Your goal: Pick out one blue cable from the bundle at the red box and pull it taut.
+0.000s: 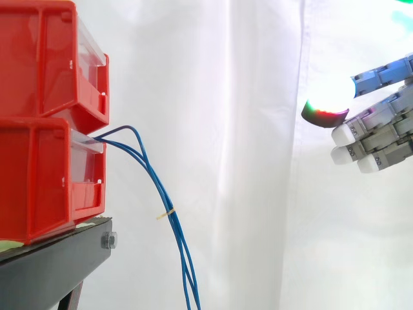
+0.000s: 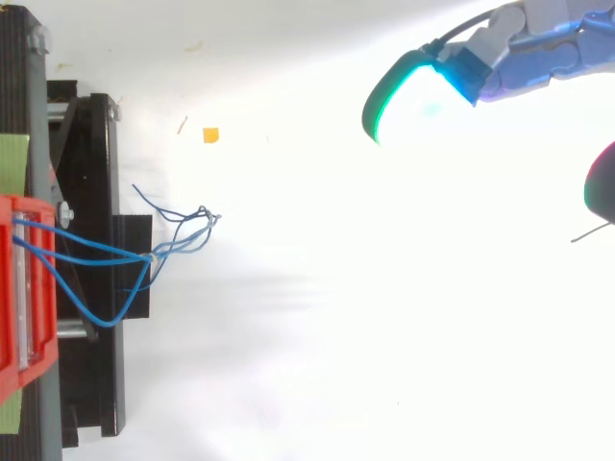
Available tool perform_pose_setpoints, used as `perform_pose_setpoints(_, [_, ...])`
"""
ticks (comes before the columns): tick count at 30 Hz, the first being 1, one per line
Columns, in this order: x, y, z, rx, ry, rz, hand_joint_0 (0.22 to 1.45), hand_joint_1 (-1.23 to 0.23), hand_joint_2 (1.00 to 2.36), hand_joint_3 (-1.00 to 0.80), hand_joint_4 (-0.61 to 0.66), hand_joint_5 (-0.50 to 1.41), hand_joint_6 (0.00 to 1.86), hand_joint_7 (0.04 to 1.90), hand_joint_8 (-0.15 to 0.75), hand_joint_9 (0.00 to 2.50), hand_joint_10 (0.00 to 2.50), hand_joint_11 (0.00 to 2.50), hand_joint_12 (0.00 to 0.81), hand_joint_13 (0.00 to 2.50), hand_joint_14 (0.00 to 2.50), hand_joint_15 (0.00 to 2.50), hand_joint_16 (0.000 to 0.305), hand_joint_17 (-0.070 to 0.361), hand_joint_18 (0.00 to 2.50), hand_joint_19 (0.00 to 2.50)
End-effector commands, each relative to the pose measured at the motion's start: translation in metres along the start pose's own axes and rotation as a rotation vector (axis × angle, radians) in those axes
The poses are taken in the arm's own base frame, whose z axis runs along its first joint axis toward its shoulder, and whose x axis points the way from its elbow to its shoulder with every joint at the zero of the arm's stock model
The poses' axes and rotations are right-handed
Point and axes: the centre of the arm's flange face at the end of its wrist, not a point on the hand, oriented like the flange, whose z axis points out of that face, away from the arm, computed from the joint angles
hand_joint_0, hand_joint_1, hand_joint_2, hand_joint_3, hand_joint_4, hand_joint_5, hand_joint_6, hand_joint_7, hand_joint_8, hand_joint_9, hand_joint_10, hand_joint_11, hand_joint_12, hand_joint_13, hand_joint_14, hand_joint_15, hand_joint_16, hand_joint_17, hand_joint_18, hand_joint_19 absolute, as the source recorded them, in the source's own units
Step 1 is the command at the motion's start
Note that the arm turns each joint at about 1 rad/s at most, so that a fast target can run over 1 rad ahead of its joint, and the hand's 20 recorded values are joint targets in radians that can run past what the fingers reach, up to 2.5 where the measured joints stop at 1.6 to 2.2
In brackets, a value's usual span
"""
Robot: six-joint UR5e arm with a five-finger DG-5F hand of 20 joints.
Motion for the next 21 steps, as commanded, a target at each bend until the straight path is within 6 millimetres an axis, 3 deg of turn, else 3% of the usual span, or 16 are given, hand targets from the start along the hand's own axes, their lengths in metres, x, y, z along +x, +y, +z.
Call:
perform_pose_setpoints(1, [0.0,0.0,0.0,0.002,0.001,-0.001,0.51,-0.54,1.0,-0.5,0.11,-0.24,0.5,0.64,0.217,0.48,0.0,0.0,0.279,0.28,0.0,0.0,0.042,0.094,0.04,0.16])
perform_pose_setpoints(12, [0.001,0.0,0.0,0.002,0.001,-0.001,0.51,-0.55,1.0,-0.5,0.13,-0.23,0.5,0.65,0.228,0.46,0.0,0.0,0.287,0.31,0.0,0.0,0.042,0.094,0.07,0.17])
perform_pose_setpoints(21, [0.014,0.0,0.003,-0.012,0.02,-0.008,0.52,-0.55,1.0,-0.5,0.15,-0.23,0.5,0.66,0.245,0.48,0.0,0.0,0.295,0.36,0.0,0.02,0.043,0.096,0.15,0.2])
